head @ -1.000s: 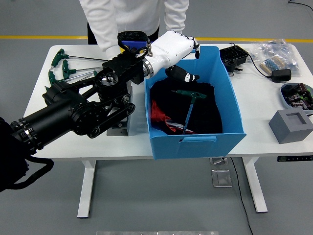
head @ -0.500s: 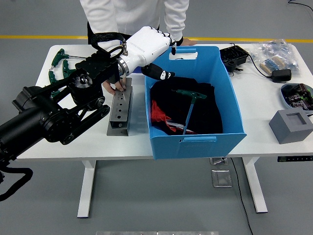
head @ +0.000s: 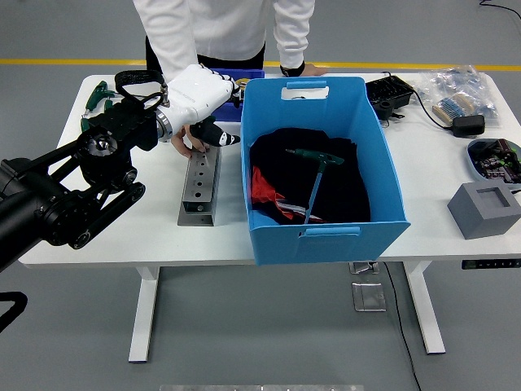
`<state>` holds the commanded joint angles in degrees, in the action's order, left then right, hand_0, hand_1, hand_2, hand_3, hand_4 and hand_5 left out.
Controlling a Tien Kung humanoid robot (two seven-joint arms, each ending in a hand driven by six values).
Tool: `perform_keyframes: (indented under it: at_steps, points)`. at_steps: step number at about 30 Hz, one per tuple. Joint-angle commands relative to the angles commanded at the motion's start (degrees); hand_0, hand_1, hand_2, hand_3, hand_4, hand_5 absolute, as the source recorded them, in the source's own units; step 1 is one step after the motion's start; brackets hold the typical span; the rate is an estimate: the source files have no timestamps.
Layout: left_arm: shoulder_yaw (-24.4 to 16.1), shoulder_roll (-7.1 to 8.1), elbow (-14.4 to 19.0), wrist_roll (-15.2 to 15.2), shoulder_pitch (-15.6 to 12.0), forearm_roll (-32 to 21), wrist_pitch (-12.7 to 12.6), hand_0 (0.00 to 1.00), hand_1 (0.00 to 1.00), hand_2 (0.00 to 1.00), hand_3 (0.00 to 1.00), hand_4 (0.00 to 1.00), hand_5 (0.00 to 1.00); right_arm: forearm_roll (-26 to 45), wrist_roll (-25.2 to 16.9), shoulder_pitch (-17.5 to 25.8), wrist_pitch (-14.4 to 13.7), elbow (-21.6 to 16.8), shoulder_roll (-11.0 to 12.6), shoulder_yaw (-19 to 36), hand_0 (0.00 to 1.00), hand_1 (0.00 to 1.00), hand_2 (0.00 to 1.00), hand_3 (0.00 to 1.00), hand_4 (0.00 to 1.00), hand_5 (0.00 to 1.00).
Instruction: Lift tool from toolbox,place it in box,lift tool from toolbox,place it in box
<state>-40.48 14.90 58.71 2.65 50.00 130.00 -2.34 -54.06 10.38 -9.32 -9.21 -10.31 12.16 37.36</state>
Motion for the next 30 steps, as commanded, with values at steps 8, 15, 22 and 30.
perform_keyframes:
  at_steps: [8, 15, 22, 30]
  points:
    - [-6.9, 0.45, 0.3, 1.0, -4.8, 0.0, -1.2, 0.606, 0.663, 0.708, 0.649, 0.998, 0.413, 0.2, 0.0, 0.1, -0.1, 0.0, -0.1, 0.1, 0.623, 0.612, 0.685, 0.534, 0.786, 0.572]
    - [-17.7, -0.6, 3.8, 4.1, -11.9, 0.0, -4.2, 0.458, 0.598, 0.626, 0.726, 0.985, 0.414, -0.4, 0.1, 0.1, 0.0, 0.0, -0.1, 0.5, 0.624, 0.613, 0.685, 0.534, 0.784, 0.573]
    - [-23.7, -2.4, 7.1, 8.0, -17.7, -6.6, -7.5, 0.389, 0.549, 0.562, 0.71, 0.968, 0.418, -1.0, 0.1, 0.1, 0.0, 0.0, -0.2, 0.9, 0.623, 0.613, 0.684, 0.534, 0.783, 0.574]
    - [-22.0, -4.11, 8.4, 12.7, -21.3, -22.6, -11.4, 0.313, 0.464, 0.507, 0.691, 0.95, 0.42, -0.9, 0.0, 0.2, 0.0, 0.0, -0.2, 0.9, 0.622, 0.612, 0.685, 0.534, 0.783, 0.574]
